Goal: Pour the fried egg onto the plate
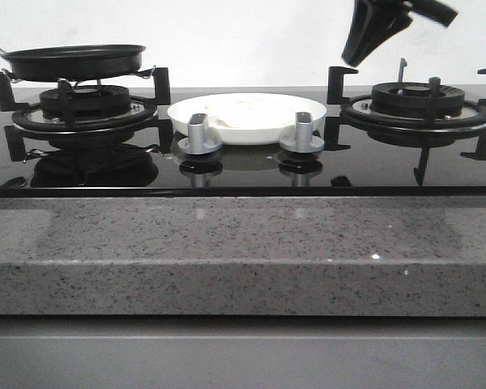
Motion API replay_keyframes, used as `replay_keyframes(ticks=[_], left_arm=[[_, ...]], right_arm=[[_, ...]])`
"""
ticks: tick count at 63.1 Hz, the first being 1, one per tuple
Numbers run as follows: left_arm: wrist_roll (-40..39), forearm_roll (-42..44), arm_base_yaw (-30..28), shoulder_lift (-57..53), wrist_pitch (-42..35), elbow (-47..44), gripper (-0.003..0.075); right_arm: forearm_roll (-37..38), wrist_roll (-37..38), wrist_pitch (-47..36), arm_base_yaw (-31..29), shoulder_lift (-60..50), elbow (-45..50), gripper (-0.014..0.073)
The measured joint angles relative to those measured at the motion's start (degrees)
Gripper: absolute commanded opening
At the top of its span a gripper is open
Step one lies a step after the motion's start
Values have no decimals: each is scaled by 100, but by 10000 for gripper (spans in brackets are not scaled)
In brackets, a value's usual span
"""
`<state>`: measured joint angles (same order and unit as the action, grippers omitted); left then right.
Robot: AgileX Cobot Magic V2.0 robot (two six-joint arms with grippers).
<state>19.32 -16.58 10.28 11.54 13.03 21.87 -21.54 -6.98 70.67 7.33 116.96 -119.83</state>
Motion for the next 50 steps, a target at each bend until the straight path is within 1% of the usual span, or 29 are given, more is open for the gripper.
replay_keyframes(ticks=[8,12,24,27,38,44,50], left_arm=[[0,0,0,0,0,0,-20],[0,0,0,0,0,0,-20],[0,0,0,0,0,0,-20],[0,0,0,0,0,0,-20],[0,0,0,0,0,0,-20],[0,0,0,0,0,0,-20],[0,0,0,0,0,0,-20]], right_arm=[[154,-142,-257,0,-642,448,-68],[275,-283,-600,13,-1146,964,-68],[430,-579,-1890,222,-2722,2944,-68],[430,-611,-2305,261,-3148,3580,-68],[491,-878,-3659,262,-4720,5576,-69],[525,-919,-4080,262,-5472,6427,-69],[557,-919,-4251,262,-6085,7021,-69]])
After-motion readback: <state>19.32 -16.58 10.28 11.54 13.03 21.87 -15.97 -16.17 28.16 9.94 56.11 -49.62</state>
